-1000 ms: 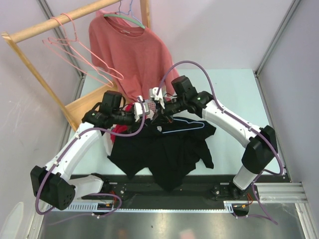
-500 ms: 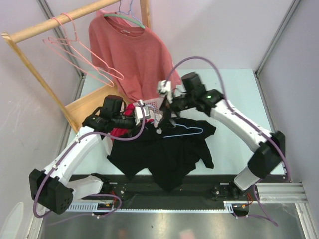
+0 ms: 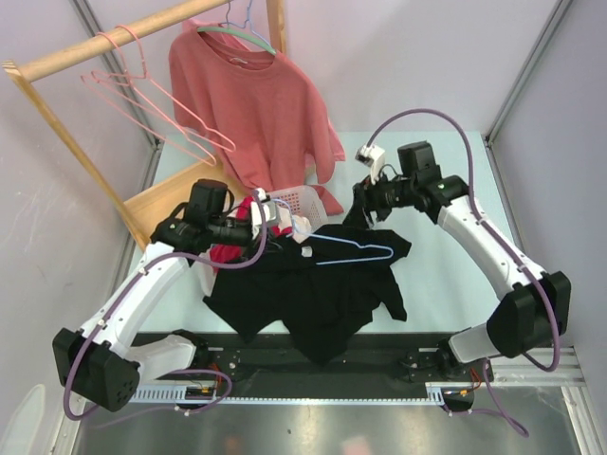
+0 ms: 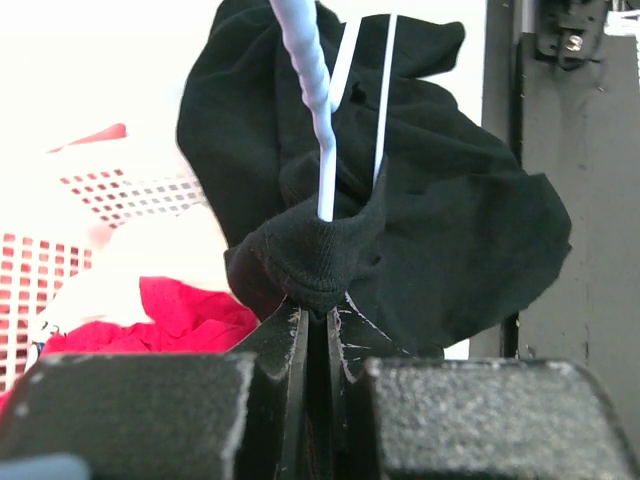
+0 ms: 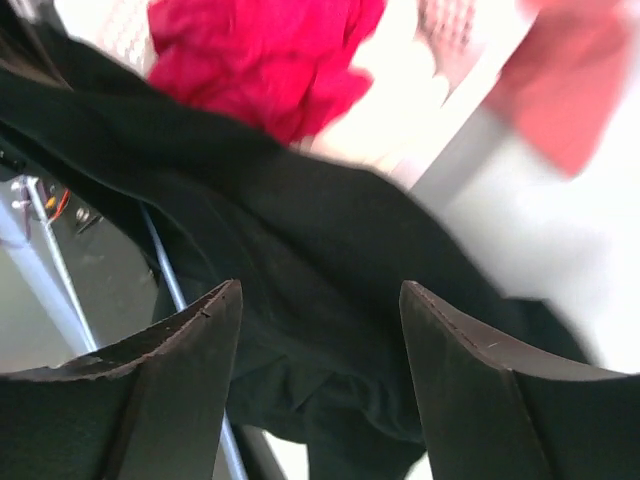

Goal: Place the t-shirt on the hanger

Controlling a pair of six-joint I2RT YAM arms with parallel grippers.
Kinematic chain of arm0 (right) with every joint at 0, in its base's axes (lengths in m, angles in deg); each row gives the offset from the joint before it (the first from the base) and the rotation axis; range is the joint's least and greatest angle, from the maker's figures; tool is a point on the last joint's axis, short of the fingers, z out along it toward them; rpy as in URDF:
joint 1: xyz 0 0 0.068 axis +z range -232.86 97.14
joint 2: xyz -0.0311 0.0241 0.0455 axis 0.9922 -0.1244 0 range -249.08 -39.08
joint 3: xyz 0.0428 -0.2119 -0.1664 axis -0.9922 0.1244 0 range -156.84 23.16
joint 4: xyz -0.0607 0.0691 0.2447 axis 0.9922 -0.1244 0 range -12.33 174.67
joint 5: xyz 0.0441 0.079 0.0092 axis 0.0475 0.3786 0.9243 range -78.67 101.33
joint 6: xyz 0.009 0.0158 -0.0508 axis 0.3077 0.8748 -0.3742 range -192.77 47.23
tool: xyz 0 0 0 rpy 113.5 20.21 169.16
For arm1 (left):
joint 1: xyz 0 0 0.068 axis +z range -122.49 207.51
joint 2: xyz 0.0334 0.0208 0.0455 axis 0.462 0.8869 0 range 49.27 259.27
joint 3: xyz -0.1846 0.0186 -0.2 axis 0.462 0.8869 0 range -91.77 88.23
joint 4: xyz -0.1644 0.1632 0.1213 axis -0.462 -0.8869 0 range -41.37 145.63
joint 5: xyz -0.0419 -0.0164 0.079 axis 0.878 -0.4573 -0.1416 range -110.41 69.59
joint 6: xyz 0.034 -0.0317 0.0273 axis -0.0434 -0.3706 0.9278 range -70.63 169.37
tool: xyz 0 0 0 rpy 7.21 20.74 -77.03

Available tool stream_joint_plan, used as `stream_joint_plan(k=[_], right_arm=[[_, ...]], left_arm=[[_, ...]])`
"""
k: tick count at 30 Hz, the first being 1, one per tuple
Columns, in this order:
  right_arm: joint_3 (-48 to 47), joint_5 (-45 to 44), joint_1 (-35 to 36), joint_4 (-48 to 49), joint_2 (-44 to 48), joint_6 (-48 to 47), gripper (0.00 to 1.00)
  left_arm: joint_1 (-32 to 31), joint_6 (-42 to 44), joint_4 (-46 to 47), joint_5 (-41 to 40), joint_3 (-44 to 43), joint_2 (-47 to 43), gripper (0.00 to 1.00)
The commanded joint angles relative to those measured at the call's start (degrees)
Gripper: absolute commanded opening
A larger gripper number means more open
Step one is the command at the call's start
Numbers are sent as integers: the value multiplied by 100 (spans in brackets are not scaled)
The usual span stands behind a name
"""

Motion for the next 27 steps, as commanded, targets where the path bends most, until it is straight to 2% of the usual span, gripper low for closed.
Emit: stream_joint_plan(k=[1,2,4,6,7,8,10,12,16,19,21,25,27], right_arm=[[548,622,-313,128,-36,269,68],[662,800,-593,260,-18,366,69],[760,1004,-701,288,52,324,69],[725,602,-387,104,166,104,67],[629,78,-228,16,297,-123,66],[594,-154,139,-133,342,-186,66],[576,-663,483,-257,403,-213,58],[733,-832,756,-205,579,-152,54],[1164,-781,810,-12,799,-108,55],[1331,-798,1055,216,922,-204,59],[1279,-876,1170,252,783,-388,68],[1296,-1236,1346,190,518,-459,73],[1445,-1421,1539,488,553,-372,77]], left_arm=[[20,765,-197,597,-90,-362,0],[20,783,-188,623,-80,-397,0],[20,1037,-363,632,-133,-354,0],[11,1308,-573,588,-186,-275,0],[11,1388,-635,571,-238,-257,0],[11,1433,-653,544,-256,-240,0],[11,1460,-627,570,-274,-213,0],[-15,1495,-671,632,-300,-196,0],[-68,1819,-969,649,-327,-169,0],[-85,2004,-1058,641,-291,-178,0],[-103,2022,-1058,632,-318,-169,0],[-121,1899,-970,693,-353,-169,0],[-121,1838,-917,685,-344,-160,0]])
